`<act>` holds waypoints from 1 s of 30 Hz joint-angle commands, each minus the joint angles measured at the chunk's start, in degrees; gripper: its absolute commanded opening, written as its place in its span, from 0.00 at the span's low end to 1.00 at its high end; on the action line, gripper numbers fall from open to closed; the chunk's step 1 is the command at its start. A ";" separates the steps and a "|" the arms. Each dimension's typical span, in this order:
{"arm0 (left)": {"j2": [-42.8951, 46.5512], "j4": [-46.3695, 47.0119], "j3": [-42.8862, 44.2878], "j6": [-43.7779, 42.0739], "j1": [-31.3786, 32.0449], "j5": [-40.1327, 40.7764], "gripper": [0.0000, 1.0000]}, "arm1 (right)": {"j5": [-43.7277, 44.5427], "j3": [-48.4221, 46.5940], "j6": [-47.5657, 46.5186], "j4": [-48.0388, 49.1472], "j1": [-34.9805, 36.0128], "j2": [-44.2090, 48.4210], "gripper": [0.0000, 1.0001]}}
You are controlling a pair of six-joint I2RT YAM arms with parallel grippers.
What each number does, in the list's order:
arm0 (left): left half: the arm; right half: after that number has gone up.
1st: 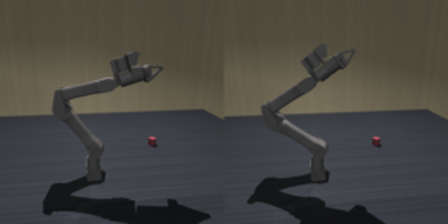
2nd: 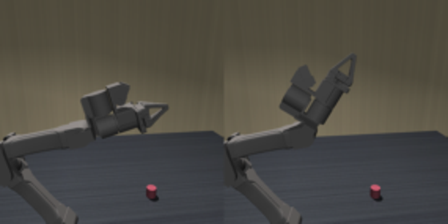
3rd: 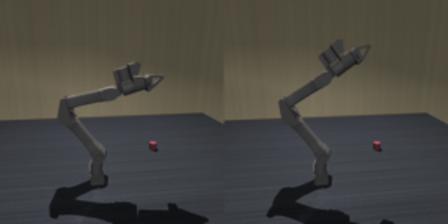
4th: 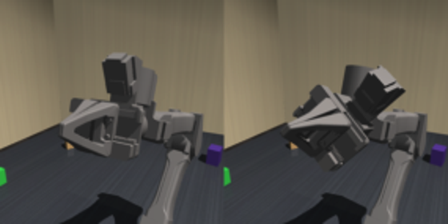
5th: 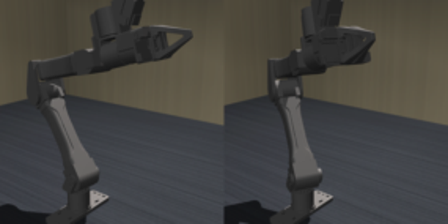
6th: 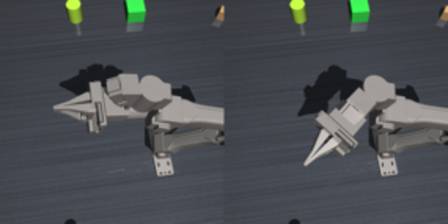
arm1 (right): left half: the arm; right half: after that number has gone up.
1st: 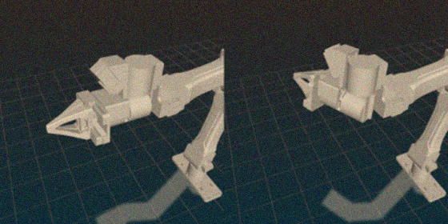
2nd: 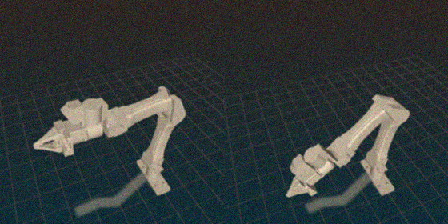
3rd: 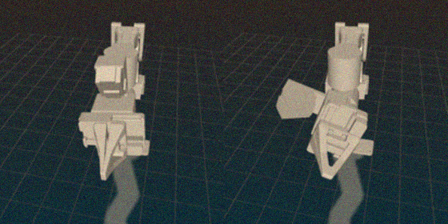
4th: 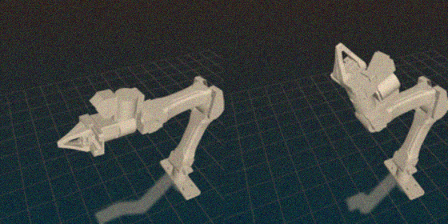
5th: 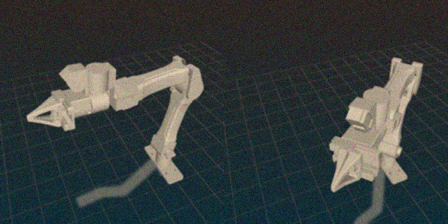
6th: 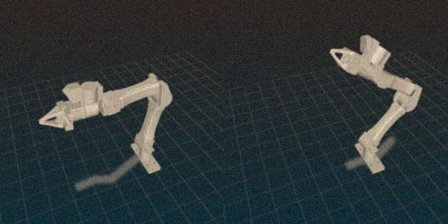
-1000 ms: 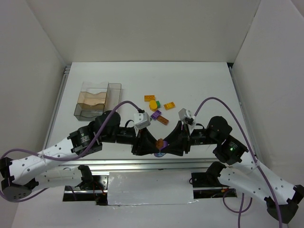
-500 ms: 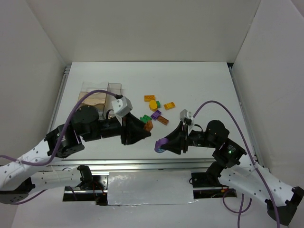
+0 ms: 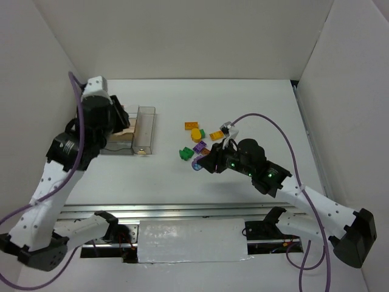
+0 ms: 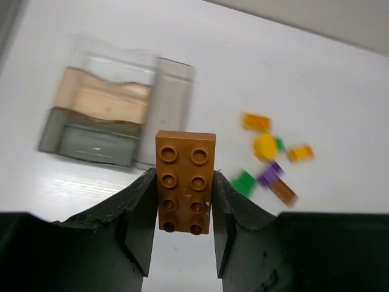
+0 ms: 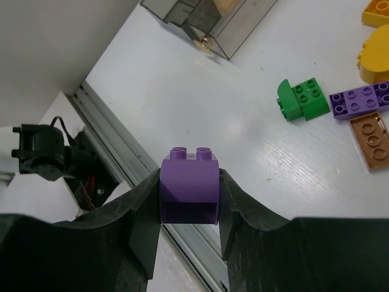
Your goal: Sort the legos into containers by color
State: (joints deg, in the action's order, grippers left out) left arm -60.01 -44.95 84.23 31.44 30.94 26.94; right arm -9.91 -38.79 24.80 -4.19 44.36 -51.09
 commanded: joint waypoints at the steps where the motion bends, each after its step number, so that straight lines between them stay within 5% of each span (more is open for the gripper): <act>1: -7.56 -1.64 -3.43 5.98 -20.34 -9.80 0.00 | 3.58 -4.28 3.94 4.00 -0.06 -1.73 0.00; 3: -11.25 -0.50 -5.47 9.32 -26.69 -11.47 0.00 | 4.46 -3.41 5.43 4.36 -0.15 -1.21 0.00; 8: -16.10 5.30 -9.34 21.63 -27.33 -0.33 0.00 | 0.60 -1.65 5.26 5.77 -0.06 -0.15 0.00; 12: -24.60 9.61 -7.95 26.72 -30.76 -4.17 0.00 | -1.86 1.24 6.05 4.98 -0.06 1.78 0.00; 18: -37.89 18.92 3.29 28.06 -32.52 -6.28 0.00 | -2.92 4.77 6.93 2.87 0.03 7.93 0.00; 30: -47.83 36.50 3.50 27.45 -33.49 -6.11 0.05 | -2.92 7.06 6.76 -1.44 -0.06 15.41 0.00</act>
State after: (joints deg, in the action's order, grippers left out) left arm -107.39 -15.86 87.48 58.50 -2.37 20.23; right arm -12.69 -32.01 31.70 -5.32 44.36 -36.73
